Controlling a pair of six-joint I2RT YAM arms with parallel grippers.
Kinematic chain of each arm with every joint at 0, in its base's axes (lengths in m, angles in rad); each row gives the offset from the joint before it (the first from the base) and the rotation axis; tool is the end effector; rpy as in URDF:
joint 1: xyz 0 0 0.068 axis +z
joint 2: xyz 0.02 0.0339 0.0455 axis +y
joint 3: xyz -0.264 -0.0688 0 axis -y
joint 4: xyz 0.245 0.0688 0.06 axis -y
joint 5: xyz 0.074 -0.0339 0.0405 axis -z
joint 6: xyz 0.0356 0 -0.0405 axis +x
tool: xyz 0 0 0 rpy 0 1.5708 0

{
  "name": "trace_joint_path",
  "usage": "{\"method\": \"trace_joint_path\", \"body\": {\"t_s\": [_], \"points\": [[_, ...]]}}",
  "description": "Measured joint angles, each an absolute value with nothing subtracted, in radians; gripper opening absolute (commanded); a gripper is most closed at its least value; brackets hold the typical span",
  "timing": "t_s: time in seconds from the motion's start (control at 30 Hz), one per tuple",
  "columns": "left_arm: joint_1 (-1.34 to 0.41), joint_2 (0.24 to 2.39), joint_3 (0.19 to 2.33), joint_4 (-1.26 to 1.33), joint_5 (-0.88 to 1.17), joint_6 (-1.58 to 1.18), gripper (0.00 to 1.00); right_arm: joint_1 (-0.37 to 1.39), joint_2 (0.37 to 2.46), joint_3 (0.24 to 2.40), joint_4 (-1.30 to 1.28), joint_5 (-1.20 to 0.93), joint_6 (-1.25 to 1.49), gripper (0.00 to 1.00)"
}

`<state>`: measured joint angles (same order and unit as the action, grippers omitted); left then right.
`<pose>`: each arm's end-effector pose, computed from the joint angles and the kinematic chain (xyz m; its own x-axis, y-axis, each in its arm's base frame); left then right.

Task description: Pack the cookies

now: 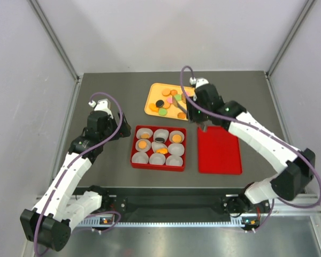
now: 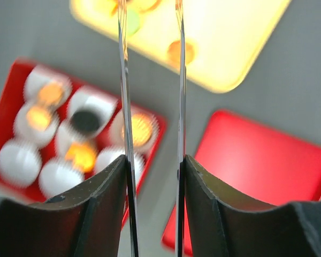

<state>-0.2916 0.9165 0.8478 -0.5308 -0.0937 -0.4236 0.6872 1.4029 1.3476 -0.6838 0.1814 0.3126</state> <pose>0.1908 -0.0538 0.3043 -0.5799 -0.2532 -0.7743 -0.0287 0.9562 -0.2912 0.2394 0.1881 0.3467 -0.6557 -0.1468 -0.7406 -0.3355 0.9354 0.1117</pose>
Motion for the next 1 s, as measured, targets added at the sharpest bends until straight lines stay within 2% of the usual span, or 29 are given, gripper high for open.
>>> {"method": "trace_joint_path", "body": {"t_s": [0.17,0.43,1.0], "points": [[-0.290,0.916,0.848,-0.531,-0.093,-0.424,0.97,0.567,1.605,1.462,-0.653,0.174,0.278,0.43],[-0.290,0.917,0.848,-0.531,-0.093,-0.424,0.97,0.492,1.860,1.641,-0.650,0.194,0.244,0.44],[-0.289,0.926,0.847,-0.531,-0.093,-0.424,0.97,0.464,2.048,1.762,-0.634,0.219,0.228,0.43]]}}
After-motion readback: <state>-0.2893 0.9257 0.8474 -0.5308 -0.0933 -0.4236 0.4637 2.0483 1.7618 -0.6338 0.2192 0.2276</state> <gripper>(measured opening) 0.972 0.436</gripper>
